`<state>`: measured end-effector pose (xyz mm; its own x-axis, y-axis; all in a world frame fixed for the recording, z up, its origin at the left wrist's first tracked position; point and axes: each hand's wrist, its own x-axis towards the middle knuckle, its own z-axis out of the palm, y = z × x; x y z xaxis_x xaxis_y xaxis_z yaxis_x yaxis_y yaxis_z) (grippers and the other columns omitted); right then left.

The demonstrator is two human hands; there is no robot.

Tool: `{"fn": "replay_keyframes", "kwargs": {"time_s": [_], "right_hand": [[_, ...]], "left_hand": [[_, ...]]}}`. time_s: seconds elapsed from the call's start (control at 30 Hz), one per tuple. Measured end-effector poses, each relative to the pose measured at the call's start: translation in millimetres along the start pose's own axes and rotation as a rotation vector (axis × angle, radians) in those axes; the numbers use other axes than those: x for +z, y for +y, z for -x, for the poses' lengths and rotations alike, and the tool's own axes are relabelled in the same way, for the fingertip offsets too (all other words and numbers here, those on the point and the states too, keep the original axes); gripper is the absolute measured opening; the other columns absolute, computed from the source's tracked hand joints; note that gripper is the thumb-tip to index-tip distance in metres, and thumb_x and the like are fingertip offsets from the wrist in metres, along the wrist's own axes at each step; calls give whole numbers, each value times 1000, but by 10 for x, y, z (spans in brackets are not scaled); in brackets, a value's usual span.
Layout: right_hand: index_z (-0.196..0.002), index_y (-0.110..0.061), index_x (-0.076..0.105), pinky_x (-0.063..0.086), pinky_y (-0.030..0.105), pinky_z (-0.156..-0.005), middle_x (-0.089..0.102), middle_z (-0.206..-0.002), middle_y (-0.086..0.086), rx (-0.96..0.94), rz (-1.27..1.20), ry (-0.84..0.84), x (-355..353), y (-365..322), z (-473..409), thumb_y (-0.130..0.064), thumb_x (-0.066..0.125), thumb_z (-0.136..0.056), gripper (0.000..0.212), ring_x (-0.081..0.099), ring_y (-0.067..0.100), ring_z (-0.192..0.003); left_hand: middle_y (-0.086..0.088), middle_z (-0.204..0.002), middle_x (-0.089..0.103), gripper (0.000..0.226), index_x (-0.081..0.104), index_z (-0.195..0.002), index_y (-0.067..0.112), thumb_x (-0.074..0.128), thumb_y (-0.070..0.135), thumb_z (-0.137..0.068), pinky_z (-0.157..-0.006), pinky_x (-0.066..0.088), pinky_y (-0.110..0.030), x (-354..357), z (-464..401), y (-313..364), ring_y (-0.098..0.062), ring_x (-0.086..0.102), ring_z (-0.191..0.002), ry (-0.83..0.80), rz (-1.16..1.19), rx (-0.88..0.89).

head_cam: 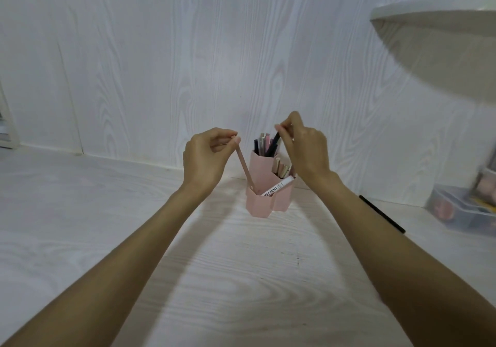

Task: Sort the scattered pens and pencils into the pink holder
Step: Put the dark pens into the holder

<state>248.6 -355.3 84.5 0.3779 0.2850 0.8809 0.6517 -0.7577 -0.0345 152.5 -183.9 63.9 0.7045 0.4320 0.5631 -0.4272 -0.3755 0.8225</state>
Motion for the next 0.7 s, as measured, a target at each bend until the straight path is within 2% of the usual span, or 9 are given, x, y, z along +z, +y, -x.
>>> {"fn": "replay_keyframes", "kwargs": {"time_s": [0.07, 0.13, 0.2, 0.27, 0.33, 0.4, 0.47, 0.57, 0.7], "right_hand": [[-91, -6, 55, 51, 38, -58, 70, -71, 8, 61, -29, -132, 73, -3, 68, -28, 52, -95, 23, 65, 28, -63], [-89, -9, 64, 48, 34, -73, 72, -89, 5, 104, -28, -217, 96, 3, 86, -31, 53, -93, 25, 65, 25, -90], [-86, -10, 72, 37, 35, -90, 68, -112, 3, 75, -12, -253, 100, 35, 81, -33, 50, -95, 33, 51, 24, -117], [-92, -15, 75, 26, 36, -103, 57, -131, 1, 92, -39, -324, 42, 81, 82, -35, 41, -98, 40, 37, 22, -130], [-96, -19, 74, 22, 36, -106, 51, -137, 0, 95, -75, -374, -50, 160, 135, -36, 37, -99, 41, 33, 19, -132], [-95, -20, 73, 25, 35, -104, 53, -134, -1, 72, -88, -374, -171, 235, 259, -38, 36, -97, 41, 36, 17, -129], [-94, -21, 72, 31, 36, -101, 57, -128, -2, 63, -99, -357, -286, 291, 426, -38, 36, -95, 40, 41, 16, -124], [-100, -22, 70, 37, 34, -97, 61, -119, -3, 110, -100, -311, -433, 396, 714, -40, 37, -95, 38, 48, 15, -117], [-97, -20, 70, 40, 32, -90, 68, -103, 0, 298, -87, -230, -659, 585, 1209, -34, 48, -93, 26, 56, 20, -103]], "left_hand": [[11, -87, 73, 13, 73, -95, 22, 70, 29, -84, -88, 56, -34, -14, -11, 3, -3, 69, -86, 11, -10, 6], [11, -87, 73, 14, 73, -96, 22, 70, 29, -84, -88, 56, -34, -30, -33, -1, -3, 69, -85, 33, -9, 5], [10, -88, 73, 14, 73, -95, 22, 70, 30, -84, -88, 56, -34, -12, -64, -11, -2, 69, -86, 66, 9, -4], [10, -89, 73, 14, 73, -95, 22, 70, 30, -84, -88, 56, -31, 54, -76, -16, -1, 68, -86, 94, 20, -21], [9, -91, 73, 16, 72, -96, 20, 69, 31, -85, -83, 54, -20, 165, -44, -22, 1, 67, -84, 107, 3, -36], [12, -91, 73, 17, 72, -96, 22, 67, 34, -86, -73, 48, -12, 288, 18, -28, 2, 65, -80, 128, -53, -31], [17, -86, 70, 17, 72, -95, 24, 65, 38, -87, -68, 45, -11, 363, 69, -25, 2, 64, -78, 153, -108, -13], [21, -84, 66, 18, 71, -95, 25, 62, 40, -88, -68, 46, -16, 385, 69, 11, 2, 63, -77, 190, -150, 57], [23, -85, 65, 20, 71, -96, 25, 61, 40, -89, -66, 44, -12, 413, 46, 75, 4, 63, -76, 227, -173, 115]]}}
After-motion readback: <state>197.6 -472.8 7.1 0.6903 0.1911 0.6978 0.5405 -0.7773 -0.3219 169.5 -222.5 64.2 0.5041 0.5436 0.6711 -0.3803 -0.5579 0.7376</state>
